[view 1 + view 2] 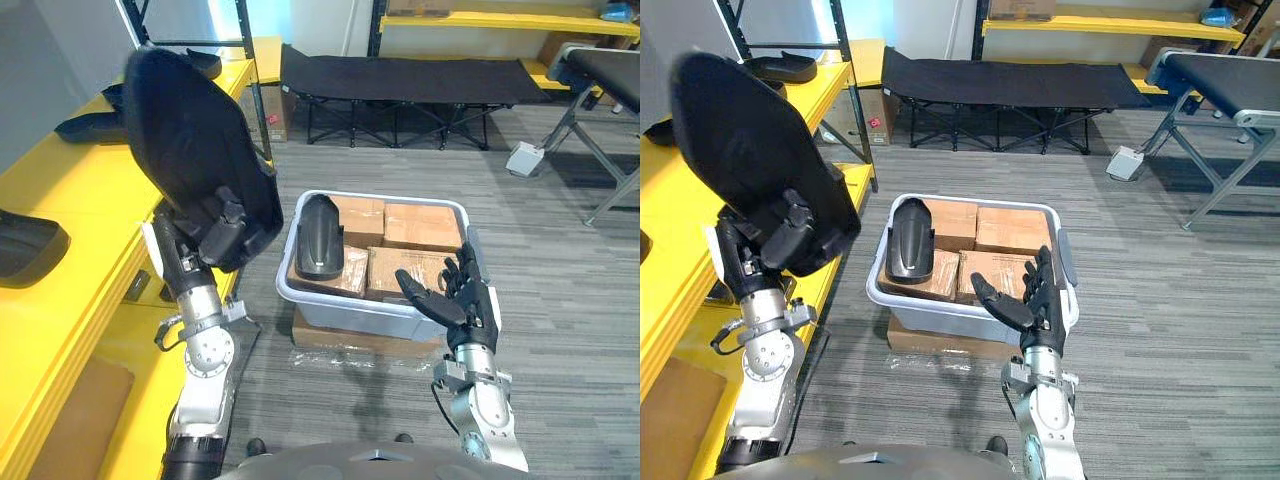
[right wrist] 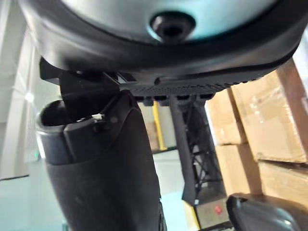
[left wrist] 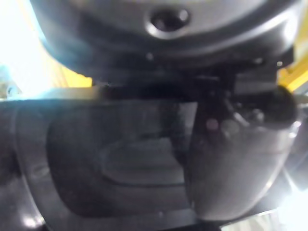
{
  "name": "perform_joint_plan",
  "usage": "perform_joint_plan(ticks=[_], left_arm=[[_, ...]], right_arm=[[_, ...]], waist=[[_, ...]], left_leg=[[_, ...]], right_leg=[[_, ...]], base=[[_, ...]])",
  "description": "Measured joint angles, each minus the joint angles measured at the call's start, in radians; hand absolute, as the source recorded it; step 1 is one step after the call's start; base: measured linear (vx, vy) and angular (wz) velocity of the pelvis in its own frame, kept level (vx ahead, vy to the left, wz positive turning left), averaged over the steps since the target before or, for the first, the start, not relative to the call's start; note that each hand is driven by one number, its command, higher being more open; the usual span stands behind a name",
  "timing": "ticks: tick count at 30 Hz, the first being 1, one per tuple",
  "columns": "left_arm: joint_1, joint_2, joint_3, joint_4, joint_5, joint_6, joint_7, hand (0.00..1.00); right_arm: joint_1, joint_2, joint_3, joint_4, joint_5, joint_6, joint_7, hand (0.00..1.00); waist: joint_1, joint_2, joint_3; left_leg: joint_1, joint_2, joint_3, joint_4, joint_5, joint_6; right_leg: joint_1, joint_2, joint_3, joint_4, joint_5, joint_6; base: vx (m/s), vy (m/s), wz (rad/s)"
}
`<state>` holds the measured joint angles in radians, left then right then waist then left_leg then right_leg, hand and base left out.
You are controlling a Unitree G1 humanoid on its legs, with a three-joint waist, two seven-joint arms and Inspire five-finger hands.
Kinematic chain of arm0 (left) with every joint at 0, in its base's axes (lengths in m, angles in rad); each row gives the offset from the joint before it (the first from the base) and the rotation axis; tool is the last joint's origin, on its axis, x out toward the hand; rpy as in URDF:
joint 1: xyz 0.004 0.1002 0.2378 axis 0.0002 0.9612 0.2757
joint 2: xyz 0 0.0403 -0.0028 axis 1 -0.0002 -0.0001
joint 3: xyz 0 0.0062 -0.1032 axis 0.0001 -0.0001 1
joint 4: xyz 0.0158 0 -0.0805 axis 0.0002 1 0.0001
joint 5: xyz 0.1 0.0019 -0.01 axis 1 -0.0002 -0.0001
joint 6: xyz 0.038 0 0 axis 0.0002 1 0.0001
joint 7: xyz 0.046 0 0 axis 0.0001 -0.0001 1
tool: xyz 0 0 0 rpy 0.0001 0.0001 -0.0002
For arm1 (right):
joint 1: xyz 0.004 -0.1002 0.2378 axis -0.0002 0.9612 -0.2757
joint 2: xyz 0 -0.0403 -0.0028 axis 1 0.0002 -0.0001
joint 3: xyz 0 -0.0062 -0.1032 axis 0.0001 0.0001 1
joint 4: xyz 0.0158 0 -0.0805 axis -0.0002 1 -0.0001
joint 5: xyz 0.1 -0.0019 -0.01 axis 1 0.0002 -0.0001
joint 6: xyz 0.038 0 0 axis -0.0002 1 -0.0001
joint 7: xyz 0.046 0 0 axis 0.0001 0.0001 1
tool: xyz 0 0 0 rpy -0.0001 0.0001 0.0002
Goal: Walk over and take three plastic housings, then place them on the shelf
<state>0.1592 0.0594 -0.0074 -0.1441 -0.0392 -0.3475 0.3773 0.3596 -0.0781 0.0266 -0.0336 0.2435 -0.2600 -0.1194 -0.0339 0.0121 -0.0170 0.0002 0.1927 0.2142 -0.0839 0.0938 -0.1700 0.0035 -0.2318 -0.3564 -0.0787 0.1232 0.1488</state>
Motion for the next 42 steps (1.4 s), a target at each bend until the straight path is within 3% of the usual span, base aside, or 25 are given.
perform_joint_plan(ticks=[6, 12, 14, 19, 24, 28, 32, 33, 35, 36, 38, 40, 42], left_arm=[[0.087, 0.000, 0.037, -0.085, -0.090, -0.002, -0.042, 0.00], [0.132, -0.003, 0.106, -0.220, -0.145, -0.028, -0.085, 0.00], [0.178, -0.006, 0.162, -0.268, -0.195, -0.055, -0.121, 0.00], [0.249, -0.015, 0.304, -0.295, -0.243, -0.068, -0.153, 0.00], [0.252, -0.023, 0.363, -0.296, -0.266, -0.069, -0.169, 0.00], [0.233, -0.020, 0.350, -0.296, -0.264, -0.069, -0.298, 0.00], [0.231, -0.006, 0.313, -0.296, -0.270, -0.069, -0.409, 0.00], [0.231, 0.002, 0.307, -0.296, -0.272, -0.069, -0.424, 0.00], [0.231, 0.036, 0.275, -0.295, -0.281, -0.069, -0.466, 0.00], [0.230, 0.056, 0.249, -0.293, -0.281, -0.070, -0.485, 0.00], [0.231, 0.080, 0.213, -0.293, -0.280, -0.071, -0.497, 0.00], [0.229, 0.086, 0.206, -0.290, -0.280, -0.076, -0.493, 0.00], [0.232, 0.084, 0.195, -0.273, -0.279, -0.076, -0.474, 0.00]], right_arm=[[-0.010, -0.006, 0.015, -0.002, 0.059, 0.000, 0.056, 1.00], [-0.125, -0.036, 0.125, -0.002, 0.076, 0.032, 0.073, 1.00], [-0.175, -0.051, 0.174, 0.001, 0.051, 0.037, 0.095, 1.00], [-0.324, -0.087, 0.221, 0.041, -0.043, 0.036, 0.132, 1.00], [-0.344, -0.087, 0.200, 0.041, -0.012, 0.039, 0.168, 1.00], [-0.266, -0.082, 0.132, 0.026, 0.042, 0.058, 0.214, 1.00], [-0.240, -0.083, 0.088, 0.026, 0.008, 0.056, 0.216, 1.00], [-0.239, -0.082, 0.086, 0.026, -0.005, 0.056, 0.211, 1.00], [-0.230, -0.081, 0.086, 0.026, -0.007, 0.052, 0.186, 1.00], [-0.227, -0.081, 0.081, 0.026, -0.013, 0.048, 0.169, 1.00], [-0.226, -0.079, 0.080, 0.025, -0.013, 0.045, 0.158, 1.00], [-0.235, -0.076, 0.079, 0.008, -0.014, 0.025, 0.181, 1.00], [-0.251, -0.078, 0.076, 0.006, -0.011, 0.025, 0.208, 1.00]], waist=[[0.022, 0.000, 0.001], [0.101, 0.008, 0.017], [0.144, 0.000, 0.024], [0.204, -0.023, 0.037], [0.206, -0.036, 0.047], [0.186, -0.037, 0.054], [0.186, -0.005, 0.087], [0.185, -0.003, 0.090], [0.167, -0.010, 0.094], [0.161, -0.013, 0.096], [0.165, -0.025, 0.100], [0.162, -0.047, 0.108], [0.148, -0.036, 0.121]], left_leg=[[-0.011, 0.000, -0.033, 0.014, -0.016, 0.007], [-0.063, -0.015, -0.165, 0.063, -0.025, 0.008], [-0.064, -0.023, -0.197, 0.063, -0.025, 0.008], [-0.066, -0.034, -0.219, 0.061, -0.023, 0.003], [-0.064, -0.035, -0.234, 0.062, -0.026, 0.003], [-0.109, -0.059, -0.266, 0.060, 0.013, 0.027], [-0.124, -0.082, -0.341, 0.025, 0.050, 0.031], [-0.129, -0.088, -0.353, 0.027, 0.051, 0.033], [-0.133, -0.112, -0.398, 0.027, 0.057, 0.046], [-0.135, -0.119, -0.413, 0.024, 0.062, 0.054], [-0.141, -0.124, -0.413, 0.017, 0.074, 0.064], [-0.155, -0.147, -0.409, 0.005, 0.109, 0.056], [-0.159, -0.148, -0.338, 0.005, 0.137, 0.069]], right_leg=[[0.023, -0.001, -0.040, 0.000, -0.009, 0.002], [0.089, -0.006, -0.167, 0.000, -0.034, 0.011], [0.113, -0.007, -0.198, 0.000, -0.044, 0.018], [0.128, -0.013, -0.221, 0.000, -0.047, 0.020], [0.137, -0.016, -0.245, 0.025, -0.062, 0.011], [0.155, -0.039, -0.335, 0.075, -0.115, 0.027], [0.155, -0.067, -0.380, 0.167, -0.170, 0.032], [0.152, -0.076, -0.377, 0.195, -0.187, 0.022], [0.138, -0.097, -0.290, 0.282, -0.250, -0.034], [0.121, -0.105, -0.219, 0.331, -0.261, -0.045], [0.106, -0.114, -0.180, 0.377, -0.278, -0.041], [0.102, -0.133, -0.175, 0.370, -0.323, -0.011], [0.107, -0.126, -0.168, 0.352, -0.325, -0.002]], base=[[0.00, -0.001, 0.16], [-0.02, -0.002, 0.59], [0.02, -0.007, 0.49], [0.03, -0.002, 0.17], [0.02, -0.008, 0.13], [0.00, -0.024, 0.64], [-0.03, 0.007, 0.61], [-0.05, 0.016, 0.70], [-0.02, 0.018, 0.81], [0.00, 0.005, 0.72], [-0.01, -0.020, 0.48], [-0.02, -0.058, 0.26], [-0.08, -0.008, 0.17]])
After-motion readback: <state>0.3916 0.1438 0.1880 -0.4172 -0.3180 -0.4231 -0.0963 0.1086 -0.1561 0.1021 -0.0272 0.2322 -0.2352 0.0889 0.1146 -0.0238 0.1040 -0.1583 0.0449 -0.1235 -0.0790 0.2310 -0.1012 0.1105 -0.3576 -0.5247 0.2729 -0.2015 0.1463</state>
